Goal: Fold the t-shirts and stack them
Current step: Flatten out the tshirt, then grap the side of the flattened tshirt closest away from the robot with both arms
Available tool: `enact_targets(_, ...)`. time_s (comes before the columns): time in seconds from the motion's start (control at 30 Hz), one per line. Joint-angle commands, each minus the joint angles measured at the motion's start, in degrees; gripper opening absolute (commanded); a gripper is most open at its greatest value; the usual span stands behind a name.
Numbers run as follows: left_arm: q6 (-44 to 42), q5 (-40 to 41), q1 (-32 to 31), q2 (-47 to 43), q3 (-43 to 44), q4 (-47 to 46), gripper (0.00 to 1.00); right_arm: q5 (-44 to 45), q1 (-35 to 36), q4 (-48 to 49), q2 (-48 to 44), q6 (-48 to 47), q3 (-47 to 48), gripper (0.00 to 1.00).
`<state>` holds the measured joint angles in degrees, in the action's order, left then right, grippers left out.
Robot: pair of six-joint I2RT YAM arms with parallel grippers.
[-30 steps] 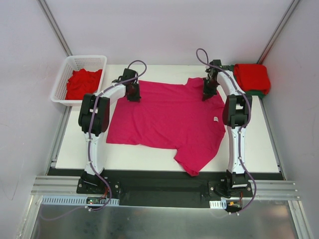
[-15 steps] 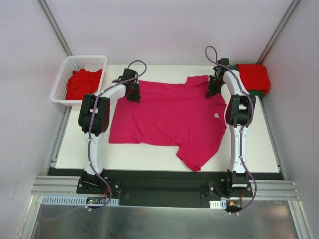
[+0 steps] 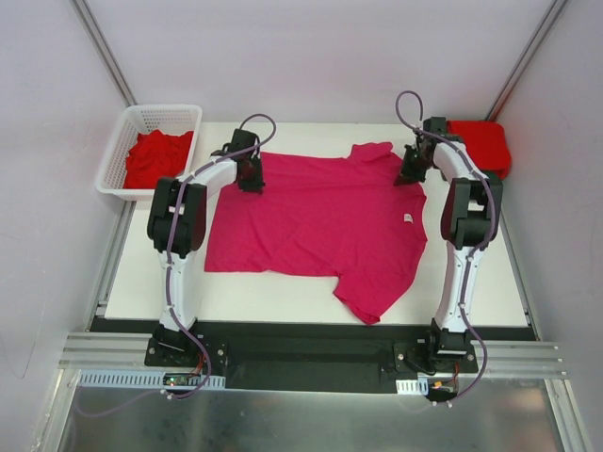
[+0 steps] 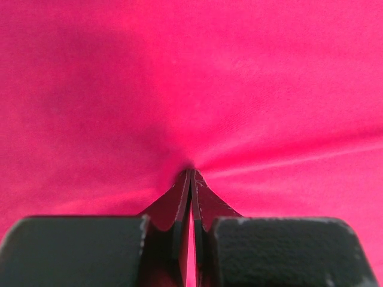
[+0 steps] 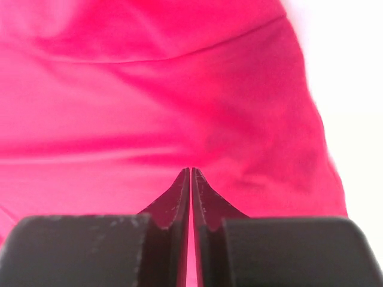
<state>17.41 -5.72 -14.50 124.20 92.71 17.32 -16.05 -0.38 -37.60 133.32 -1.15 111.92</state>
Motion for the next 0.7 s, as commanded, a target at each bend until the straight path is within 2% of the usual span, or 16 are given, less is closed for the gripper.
enact_targets(0.0, -0.4, 1.9, 0.6, -7.5, -0.4, 1.2, 0.00, 1.5, 0.3, 10.1, -13.6, -1.8, -4.7, 0.10)
enact_targets(0.03, -0.4, 2.0, 0.4, -9.5, -0.4, 0.8, 0.00, 1.6, 0.3, 11.6, -17.2, -2.3, -6.0, 0.14)
enact_targets(0.07, -0.5, 2.0, 0.4, -10.6, -0.8, 0.6, 0.00, 1.8, 1.3, 12.4, -18.9, -2.5, -7.2, 0.24)
enact_targets(0.13, -0.5, 2.4, 0.0, -14.2, -1.3, -0.1, 0.00, 2.8, 1.7, 14.3, -22.6, -2.7, -11.0, 0.36)
enact_targets(0.17, -0.4, 2.6, -0.1, -15.6, -2.2, -0.3, 0.05, 3.0, 2.0, 14.7, -25.7, -2.7, -12.1, 0.45)
enact_targets(0.23, -0.1, 2.9, -0.3, -19.6, -3.6, -0.6, 0.16, 3.3, 2.4, 14.6, -28.5, -2.5, -14.6, 0.50)
enact_targets(0.27, 0.3, 2.7, -0.4, -21.1, -5.6, -1.1, 0.33, 3.1, 2.8, 14.1, -31.1, -2.2, -15.5, 0.53)
enact_targets(0.33, 1.3, 2.6, -0.4, -26.0, -8.2, -1.6, 0.42, 3.2, 3.4, 13.3, -34.0, -1.9, -18.0, 0.54)
enact_targets(0.37, 2.7, 2.5, -0.4, -27.7, -11.6, -2.0, 0.54, 3.9, 4.2, 13.3, -37.0, -1.4, -21.7, 0.57)
enact_targets(0.47, 5.8, 1.9, -0.7, -34.6, -20.7, -3.4, 0.67, 5.9, 6.8, 12.6, -41.6, 0.1, -29.8, 0.62)
enact_targets(0.5, 6.5, 2.1, -0.7, -36.3, -23.2, -3.6, 0.74, 6.0, 7.6, 12.9, -44.9, 0.5, -32.4, 0.64)
enact_targets(0.57, 8.9, 2.6, -0.8, -41.7, -31.0, -4.0, 0.80, 6.8, 10.4, 12.9, -47.9, 1.0, -39.1, 0.72)
enact_targets(0.6, 9.7, 2.8, -0.9, -45.8, -33.9, -5.1, 0.86, 7.2, 11.4, 12.9, -50.8, 2.4, -41.1, 0.75)
enact_targets(0.67, 11.9, 3.3, -1.0, -50.0, -41.7, -6.2, 0.90, 8.5, 14.7, 12.7, -54.1, 3.3, -46.9, 0.83)
